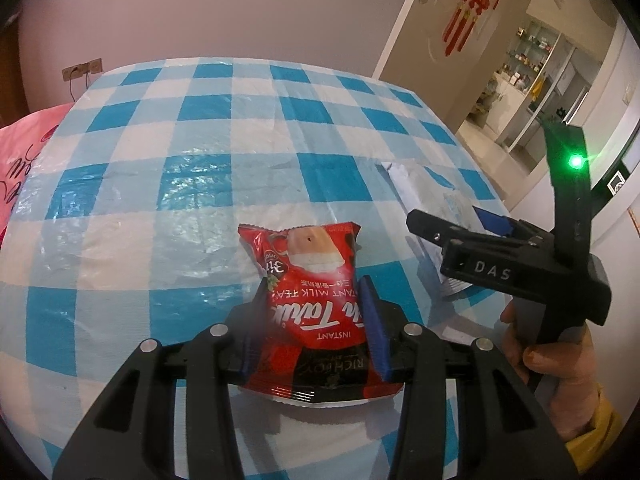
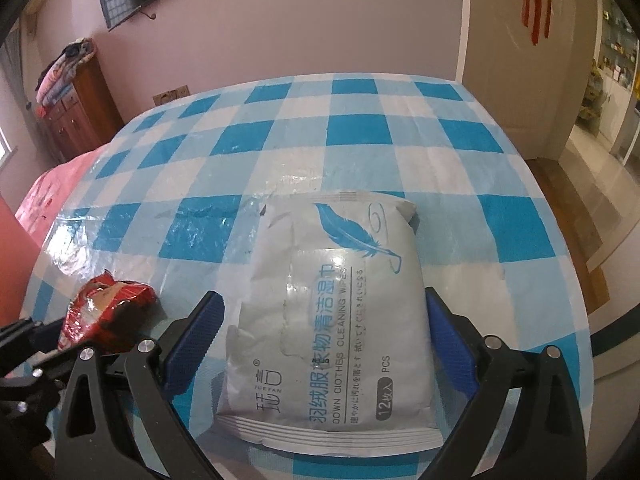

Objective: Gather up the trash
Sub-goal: 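Grasp the white wet-wipes pack with the right gripper while the left holds the sachet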

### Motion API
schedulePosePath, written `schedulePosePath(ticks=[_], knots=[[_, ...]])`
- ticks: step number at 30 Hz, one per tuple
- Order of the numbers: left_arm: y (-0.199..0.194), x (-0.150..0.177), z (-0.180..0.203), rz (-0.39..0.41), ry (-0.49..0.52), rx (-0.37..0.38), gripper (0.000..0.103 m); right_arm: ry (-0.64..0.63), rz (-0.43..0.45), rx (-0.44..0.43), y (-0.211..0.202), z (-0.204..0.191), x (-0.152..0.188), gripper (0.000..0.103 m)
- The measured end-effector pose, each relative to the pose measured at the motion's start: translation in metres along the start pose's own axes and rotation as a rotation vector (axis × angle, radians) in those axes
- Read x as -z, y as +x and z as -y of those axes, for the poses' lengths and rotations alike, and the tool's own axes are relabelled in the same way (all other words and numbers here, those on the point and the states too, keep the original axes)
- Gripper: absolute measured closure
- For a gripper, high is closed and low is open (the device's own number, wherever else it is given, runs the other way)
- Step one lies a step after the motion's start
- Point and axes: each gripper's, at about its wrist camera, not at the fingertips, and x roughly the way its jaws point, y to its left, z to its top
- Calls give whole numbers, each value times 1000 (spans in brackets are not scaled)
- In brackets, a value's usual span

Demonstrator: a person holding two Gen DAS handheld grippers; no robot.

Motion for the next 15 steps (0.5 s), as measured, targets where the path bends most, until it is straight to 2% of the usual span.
schedulePosePath(ticks=[5, 9, 15], knots=[[-2, 2, -6, -3, -1, 3, 59, -32, -12, 41, 3, -6, -1, 8], [0, 6, -8, -20, 11, 3, 59, -36, 0, 63, 2, -7, 1, 18], [4, 9, -3, -21, 50, -29, 54, -55, 14, 67, -1, -10, 2, 24]])
